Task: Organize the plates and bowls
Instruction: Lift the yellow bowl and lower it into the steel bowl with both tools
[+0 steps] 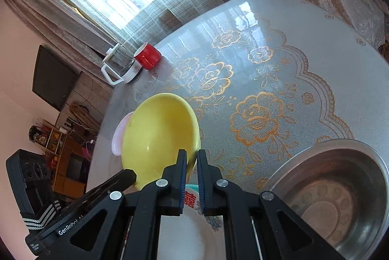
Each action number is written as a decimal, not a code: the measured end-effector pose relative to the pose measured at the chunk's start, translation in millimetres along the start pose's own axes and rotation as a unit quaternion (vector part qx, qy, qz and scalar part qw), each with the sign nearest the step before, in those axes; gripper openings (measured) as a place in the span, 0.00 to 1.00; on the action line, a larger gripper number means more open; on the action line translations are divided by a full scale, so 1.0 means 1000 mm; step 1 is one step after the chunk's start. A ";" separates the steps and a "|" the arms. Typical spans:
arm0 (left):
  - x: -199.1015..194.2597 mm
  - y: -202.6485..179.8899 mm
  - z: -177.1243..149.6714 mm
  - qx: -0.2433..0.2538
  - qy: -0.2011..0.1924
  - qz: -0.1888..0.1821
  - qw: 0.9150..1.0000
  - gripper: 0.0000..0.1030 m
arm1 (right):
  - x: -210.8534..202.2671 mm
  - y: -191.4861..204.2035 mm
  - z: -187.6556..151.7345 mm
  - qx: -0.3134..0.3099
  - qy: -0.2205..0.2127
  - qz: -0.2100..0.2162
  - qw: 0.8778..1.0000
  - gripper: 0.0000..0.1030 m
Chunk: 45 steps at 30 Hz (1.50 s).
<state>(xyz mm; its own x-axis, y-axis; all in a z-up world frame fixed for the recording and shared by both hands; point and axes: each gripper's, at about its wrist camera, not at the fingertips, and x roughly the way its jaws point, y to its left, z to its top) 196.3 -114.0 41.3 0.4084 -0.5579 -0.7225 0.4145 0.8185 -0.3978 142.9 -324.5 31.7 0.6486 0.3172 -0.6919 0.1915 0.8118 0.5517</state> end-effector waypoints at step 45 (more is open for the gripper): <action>0.050 -0.138 -0.098 0.147 0.093 -0.053 0.983 0.21 | -0.114 -0.100 -0.091 0.040 -0.075 -0.130 0.988 0.08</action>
<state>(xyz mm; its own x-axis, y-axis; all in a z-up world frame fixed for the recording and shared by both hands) 80.3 -241.2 4.6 0.2055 -0.5810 -0.7875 0.6749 0.6669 -0.3159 -16.6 -397.0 13.2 0.6697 0.0218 -0.7423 0.4197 0.8135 0.4026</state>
